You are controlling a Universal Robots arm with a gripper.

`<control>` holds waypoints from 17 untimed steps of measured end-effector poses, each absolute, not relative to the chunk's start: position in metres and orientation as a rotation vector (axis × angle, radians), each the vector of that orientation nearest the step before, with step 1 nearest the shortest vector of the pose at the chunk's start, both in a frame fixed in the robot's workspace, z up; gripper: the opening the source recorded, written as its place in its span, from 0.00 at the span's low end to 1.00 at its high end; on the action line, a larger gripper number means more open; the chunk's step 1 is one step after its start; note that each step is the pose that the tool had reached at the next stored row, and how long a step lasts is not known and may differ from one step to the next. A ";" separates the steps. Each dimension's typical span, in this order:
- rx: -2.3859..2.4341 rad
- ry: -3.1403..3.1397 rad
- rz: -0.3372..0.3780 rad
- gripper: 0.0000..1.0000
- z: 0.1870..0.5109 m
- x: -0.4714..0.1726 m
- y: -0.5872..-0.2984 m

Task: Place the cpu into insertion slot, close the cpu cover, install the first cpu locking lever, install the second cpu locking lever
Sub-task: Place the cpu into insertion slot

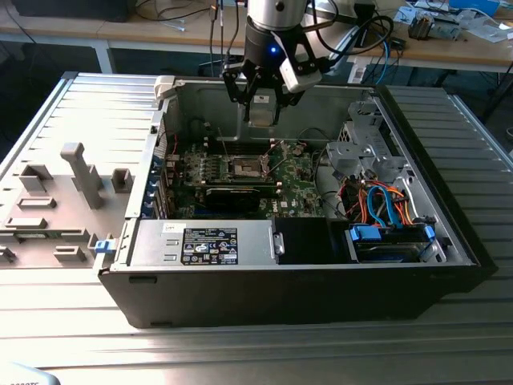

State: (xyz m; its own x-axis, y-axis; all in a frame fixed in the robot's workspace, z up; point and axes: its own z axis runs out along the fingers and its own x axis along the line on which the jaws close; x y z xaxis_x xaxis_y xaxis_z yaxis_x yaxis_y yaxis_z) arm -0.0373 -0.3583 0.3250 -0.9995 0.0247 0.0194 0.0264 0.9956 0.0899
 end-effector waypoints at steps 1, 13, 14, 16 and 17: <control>-0.040 -3.120 -0.141 0.55 0.325 -0.037 -0.358; -0.040 -3.120 -0.141 0.55 0.322 -0.037 -0.358; -0.040 -3.120 -0.141 0.55 0.321 -0.037 -0.358; -0.040 -3.120 -0.141 0.55 0.321 -0.037 -0.358; -0.040 -3.120 -0.141 0.55 0.321 -0.037 -0.358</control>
